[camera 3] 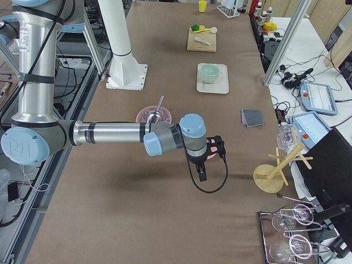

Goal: Stack pink bowl on green and place spoon

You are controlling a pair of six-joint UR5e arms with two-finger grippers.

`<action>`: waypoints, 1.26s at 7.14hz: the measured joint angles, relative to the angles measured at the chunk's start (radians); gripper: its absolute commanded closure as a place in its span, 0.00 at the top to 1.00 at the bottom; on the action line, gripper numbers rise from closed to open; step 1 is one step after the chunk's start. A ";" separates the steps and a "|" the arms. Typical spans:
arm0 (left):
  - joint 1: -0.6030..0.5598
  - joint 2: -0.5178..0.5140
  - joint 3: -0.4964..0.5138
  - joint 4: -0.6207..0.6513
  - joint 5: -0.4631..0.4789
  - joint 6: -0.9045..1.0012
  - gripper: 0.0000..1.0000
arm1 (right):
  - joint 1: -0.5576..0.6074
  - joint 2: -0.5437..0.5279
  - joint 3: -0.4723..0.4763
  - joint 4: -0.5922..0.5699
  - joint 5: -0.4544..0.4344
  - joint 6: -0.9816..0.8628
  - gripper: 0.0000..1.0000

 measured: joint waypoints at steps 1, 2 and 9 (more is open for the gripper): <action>0.000 0.002 -0.003 0.002 -0.006 0.001 0.98 | -0.001 0.001 0.001 0.000 -0.001 0.001 1.00; 0.001 0.004 -0.007 0.001 -0.009 0.003 0.98 | -0.001 0.004 0.001 0.000 -0.002 0.006 1.00; 0.006 0.035 -0.008 -0.023 -0.026 0.001 0.98 | -0.049 -0.002 -0.006 0.045 0.017 0.010 1.00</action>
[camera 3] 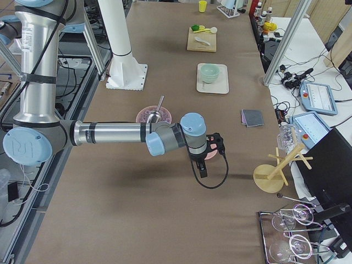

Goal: Stack pink bowl on green and place spoon

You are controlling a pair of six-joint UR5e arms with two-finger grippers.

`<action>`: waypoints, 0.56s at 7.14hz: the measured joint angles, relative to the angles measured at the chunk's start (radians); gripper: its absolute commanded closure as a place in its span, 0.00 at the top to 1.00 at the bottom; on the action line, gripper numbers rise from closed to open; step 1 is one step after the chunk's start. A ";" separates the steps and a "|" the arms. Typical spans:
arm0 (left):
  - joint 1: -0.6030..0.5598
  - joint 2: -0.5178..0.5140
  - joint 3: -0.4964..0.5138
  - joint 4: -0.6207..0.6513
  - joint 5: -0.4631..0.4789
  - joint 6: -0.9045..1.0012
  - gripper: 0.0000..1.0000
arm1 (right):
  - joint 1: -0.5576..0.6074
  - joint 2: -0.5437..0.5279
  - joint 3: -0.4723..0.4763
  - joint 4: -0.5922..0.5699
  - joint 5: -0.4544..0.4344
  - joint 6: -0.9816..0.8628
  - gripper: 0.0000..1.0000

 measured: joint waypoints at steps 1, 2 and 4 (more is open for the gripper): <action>0.001 0.002 0.000 0.000 -0.019 0.000 0.98 | -0.004 -0.004 -0.001 0.000 0.019 0.000 1.00; 0.001 0.003 0.001 0.000 -0.032 0.000 0.98 | -0.011 -0.008 -0.001 0.000 0.033 0.001 1.00; 0.003 0.007 0.005 -0.001 -0.040 0.000 0.97 | -0.048 -0.009 -0.002 0.000 0.036 0.028 1.00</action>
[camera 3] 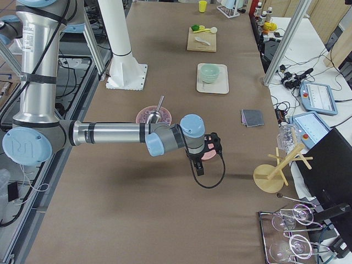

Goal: Stack pink bowl on green and place spoon

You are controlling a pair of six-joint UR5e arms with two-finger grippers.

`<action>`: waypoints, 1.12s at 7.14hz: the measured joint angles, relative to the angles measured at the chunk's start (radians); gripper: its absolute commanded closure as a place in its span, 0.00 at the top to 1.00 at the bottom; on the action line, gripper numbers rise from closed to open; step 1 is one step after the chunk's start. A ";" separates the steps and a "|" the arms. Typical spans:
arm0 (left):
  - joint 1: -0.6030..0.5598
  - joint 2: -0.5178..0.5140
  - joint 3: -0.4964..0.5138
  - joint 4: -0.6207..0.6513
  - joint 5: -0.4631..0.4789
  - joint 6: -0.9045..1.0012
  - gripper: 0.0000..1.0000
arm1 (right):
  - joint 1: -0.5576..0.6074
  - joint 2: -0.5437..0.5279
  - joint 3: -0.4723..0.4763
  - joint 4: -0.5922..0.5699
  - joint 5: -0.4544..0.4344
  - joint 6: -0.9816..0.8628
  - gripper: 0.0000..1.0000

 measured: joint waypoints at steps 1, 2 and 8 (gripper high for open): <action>0.003 0.002 -0.001 -0.001 -0.008 0.001 0.97 | -0.041 0.012 -0.006 0.001 -0.010 0.045 1.00; 0.006 0.004 -0.004 -0.002 -0.024 0.001 0.97 | -0.093 0.041 -0.020 0.001 -0.022 0.111 0.98; 0.009 -0.004 -0.022 -0.002 -0.041 0.001 0.98 | -0.204 0.184 -0.238 0.104 -0.026 0.377 0.68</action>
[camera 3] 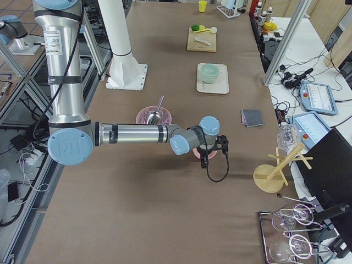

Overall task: Stack pink bowl on green and place spoon
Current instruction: 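Reach the right gripper down to the rim of the pink bowl and grasp it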

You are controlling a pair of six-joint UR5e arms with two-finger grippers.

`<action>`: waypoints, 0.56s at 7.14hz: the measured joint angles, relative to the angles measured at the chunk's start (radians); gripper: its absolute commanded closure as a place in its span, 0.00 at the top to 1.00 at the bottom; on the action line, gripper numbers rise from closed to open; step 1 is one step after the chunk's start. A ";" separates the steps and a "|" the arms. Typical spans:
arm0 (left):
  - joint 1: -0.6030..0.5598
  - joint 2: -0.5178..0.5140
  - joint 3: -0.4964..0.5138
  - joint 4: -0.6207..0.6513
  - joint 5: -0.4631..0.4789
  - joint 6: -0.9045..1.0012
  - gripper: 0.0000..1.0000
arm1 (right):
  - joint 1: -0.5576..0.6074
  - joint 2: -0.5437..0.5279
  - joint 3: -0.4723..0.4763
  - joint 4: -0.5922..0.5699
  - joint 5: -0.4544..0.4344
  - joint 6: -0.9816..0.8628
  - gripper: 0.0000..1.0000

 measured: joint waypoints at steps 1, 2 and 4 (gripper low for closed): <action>0.000 0.000 -0.003 -0.001 0.000 0.000 0.98 | -0.006 0.012 -0.024 0.013 -0.001 0.027 0.62; 0.001 0.000 -0.005 -0.001 0.000 0.000 0.98 | -0.011 0.017 -0.057 0.039 0.000 0.040 0.37; 0.001 -0.002 -0.008 -0.002 0.000 0.000 0.98 | -0.030 0.036 -0.101 0.083 0.006 0.082 0.00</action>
